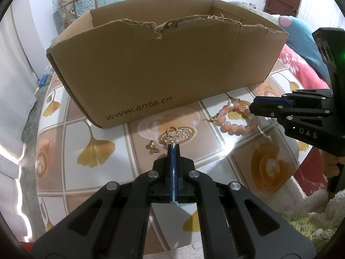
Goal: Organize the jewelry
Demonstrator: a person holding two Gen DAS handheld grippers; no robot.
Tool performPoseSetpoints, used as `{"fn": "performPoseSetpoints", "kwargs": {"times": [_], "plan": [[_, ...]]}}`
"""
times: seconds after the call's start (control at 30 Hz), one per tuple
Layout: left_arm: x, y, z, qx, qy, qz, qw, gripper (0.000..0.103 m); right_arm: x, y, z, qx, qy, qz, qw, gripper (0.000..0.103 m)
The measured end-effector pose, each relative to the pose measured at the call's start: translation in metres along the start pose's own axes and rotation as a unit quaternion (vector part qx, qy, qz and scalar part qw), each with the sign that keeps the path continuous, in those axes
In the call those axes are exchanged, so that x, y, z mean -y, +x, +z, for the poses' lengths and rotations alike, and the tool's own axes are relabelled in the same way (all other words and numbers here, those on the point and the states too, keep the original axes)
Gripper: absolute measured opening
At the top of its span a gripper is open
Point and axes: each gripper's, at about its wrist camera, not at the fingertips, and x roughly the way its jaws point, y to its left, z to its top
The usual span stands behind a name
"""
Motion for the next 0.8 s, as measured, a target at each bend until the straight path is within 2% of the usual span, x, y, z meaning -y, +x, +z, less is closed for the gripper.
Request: {"fn": "performPoseSetpoints", "kwargs": {"times": [0.43,0.57,0.67,0.8], "plan": [[-0.003,0.002,-0.001,-0.004,0.001,-0.001,1.0,0.0,-0.013,0.013,0.002,-0.009,-0.024,-0.009,1.0,0.013],[-0.003,0.002,-0.002,-0.004,0.001,-0.002,1.0,0.0,-0.015,0.014,0.004,-0.014,-0.016,-0.004,1.0,0.012],[-0.002,0.003,-0.002,-0.004,0.001,-0.002,1.0,0.0,-0.006,0.015,0.005,-0.014,-0.005,0.0,1.0,0.007],[-0.002,0.003,-0.003,-0.003,0.0,-0.003,1.0,0.0,0.005,0.018,0.008,-0.014,0.015,0.016,1.0,0.005]]}}
